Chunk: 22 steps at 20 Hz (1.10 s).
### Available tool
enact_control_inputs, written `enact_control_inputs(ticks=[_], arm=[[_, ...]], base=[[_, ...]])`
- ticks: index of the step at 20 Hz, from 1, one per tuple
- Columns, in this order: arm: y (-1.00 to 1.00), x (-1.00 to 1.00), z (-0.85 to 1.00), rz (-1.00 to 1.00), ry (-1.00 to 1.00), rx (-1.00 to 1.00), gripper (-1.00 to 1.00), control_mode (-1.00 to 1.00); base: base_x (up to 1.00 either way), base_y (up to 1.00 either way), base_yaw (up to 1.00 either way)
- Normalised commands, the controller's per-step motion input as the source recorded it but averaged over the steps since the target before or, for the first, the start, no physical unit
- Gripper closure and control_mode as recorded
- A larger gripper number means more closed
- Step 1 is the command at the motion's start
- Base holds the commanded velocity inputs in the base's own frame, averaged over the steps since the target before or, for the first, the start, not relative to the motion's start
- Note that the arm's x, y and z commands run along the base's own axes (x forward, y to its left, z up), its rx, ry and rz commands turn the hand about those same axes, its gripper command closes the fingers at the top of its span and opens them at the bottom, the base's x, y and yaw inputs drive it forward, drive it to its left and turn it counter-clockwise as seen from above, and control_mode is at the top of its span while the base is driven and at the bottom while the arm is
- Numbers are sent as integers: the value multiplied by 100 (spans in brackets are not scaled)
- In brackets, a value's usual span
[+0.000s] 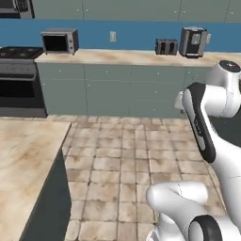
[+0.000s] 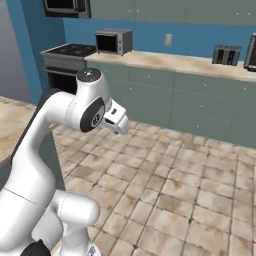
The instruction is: Take the cheese, chicken drumstick, and mushroom from the fridge and place them on the plate on the dining counter to create an appetizer plate.
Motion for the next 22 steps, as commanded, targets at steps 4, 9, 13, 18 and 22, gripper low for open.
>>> enact_control_inputs(ticks=[4,9,13,18,22], arm=[[0,0,0,0,0,0,-100,100],[0,0,0,0,0,0,-100,100],[0,0,0,0,0,0,-100,100],[0,0,0,0,0,0,-100,100],[0,0,0,0,0,0,-100,100]], base=[[100,-21,34],[100,-29,41],[100,-44,42],[100,-27,43],[100,-16,44]])
